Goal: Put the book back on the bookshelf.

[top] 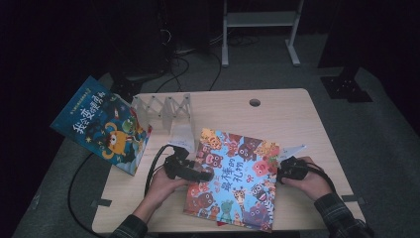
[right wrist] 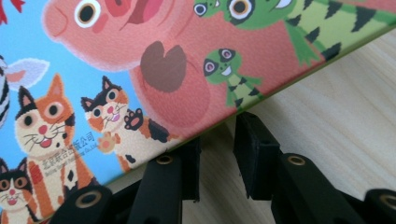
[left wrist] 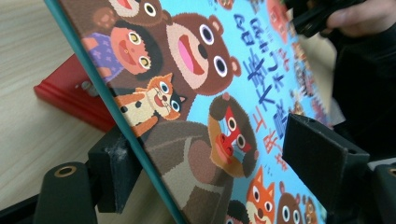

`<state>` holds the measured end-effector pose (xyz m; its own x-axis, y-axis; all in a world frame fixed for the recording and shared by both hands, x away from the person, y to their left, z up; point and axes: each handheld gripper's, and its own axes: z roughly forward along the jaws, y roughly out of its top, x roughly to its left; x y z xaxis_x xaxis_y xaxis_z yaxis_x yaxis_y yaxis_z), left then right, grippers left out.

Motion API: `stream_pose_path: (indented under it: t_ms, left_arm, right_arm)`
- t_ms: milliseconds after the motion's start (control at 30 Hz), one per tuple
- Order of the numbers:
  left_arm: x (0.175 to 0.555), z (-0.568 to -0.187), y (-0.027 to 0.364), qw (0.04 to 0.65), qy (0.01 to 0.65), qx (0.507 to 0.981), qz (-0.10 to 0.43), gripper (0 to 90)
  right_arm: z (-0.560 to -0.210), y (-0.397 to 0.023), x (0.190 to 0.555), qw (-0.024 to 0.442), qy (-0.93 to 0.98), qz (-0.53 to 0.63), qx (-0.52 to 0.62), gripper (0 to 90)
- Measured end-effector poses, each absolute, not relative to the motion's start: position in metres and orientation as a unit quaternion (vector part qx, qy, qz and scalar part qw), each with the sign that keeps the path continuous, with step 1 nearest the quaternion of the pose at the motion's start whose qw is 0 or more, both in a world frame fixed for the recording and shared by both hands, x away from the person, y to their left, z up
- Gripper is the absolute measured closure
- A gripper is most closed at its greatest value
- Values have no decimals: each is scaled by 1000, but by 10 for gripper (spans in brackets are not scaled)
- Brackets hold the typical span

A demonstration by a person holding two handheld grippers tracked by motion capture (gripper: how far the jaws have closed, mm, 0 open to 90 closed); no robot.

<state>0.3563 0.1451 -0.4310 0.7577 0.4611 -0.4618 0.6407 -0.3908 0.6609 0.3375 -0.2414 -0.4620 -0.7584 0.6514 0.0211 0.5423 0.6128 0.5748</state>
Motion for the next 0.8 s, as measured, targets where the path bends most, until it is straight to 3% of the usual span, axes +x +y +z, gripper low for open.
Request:
stream_pose_path:
  t_ms: [433,800]
  left_arm:
    - [357,-423,145,485,331,800,-127,232]
    - [361,-407,146,498,342,787,-128,319]
  right_arm:
    - [-462,-241,338,97,889,285,344,701]
    - [-462,-240,337,101,887,286,347,678]
